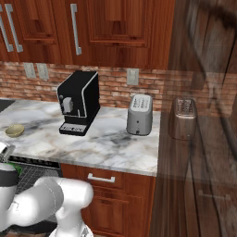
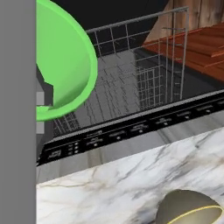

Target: Pick up the cup and bowl from the counter, place them in the dishwasher, and close the dishwasher door.

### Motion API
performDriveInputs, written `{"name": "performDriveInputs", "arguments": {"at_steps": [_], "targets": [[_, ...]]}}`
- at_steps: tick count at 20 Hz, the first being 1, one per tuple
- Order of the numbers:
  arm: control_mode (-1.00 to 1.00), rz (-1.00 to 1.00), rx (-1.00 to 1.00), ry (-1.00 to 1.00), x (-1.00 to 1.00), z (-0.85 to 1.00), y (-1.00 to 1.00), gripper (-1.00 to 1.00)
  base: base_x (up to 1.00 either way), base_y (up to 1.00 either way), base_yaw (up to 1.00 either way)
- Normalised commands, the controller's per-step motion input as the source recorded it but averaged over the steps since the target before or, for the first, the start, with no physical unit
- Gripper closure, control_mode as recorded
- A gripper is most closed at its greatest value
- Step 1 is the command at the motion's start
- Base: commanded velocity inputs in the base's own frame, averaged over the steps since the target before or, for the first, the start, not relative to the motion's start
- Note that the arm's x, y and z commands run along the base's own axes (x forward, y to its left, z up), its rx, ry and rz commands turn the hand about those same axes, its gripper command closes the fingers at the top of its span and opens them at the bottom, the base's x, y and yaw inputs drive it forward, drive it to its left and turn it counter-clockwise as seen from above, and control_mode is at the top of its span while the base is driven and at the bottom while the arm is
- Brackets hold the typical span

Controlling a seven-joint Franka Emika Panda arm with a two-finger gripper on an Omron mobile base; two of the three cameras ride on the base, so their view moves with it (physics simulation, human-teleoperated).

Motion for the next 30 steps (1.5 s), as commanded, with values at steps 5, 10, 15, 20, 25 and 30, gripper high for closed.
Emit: {"name": "performDriveInputs", "arguments": {"at_steps": [5,10,15,20,25,30], "targets": [[-1.00,0.04,-0.17,0.00,0.05,-0.44,0.58,1.00,0.00,0.00,0.00],[-1.00,0.01,-0.21,0.00,0.00,-0.27,0.54,1.00,0.00,0.00,0.00],[-1.00,0.01,-0.13,-0.02,0.00,-0.21,0.39,1.00,0.00,0.00,0.00],[-1.00,0.03,-0.03,-0.03,0.00,-0.33,0.21,1.00,0.00,0.00,0.00],[-1.00,0.04,0.00,0.00,0.05,-0.50,0.15,1.00,0.00,0.00,0.00],[-1.00,0.03,-0.03,0.00,0.17,-0.50,0.13,1.00,0.00,0.00,0.00]]}}
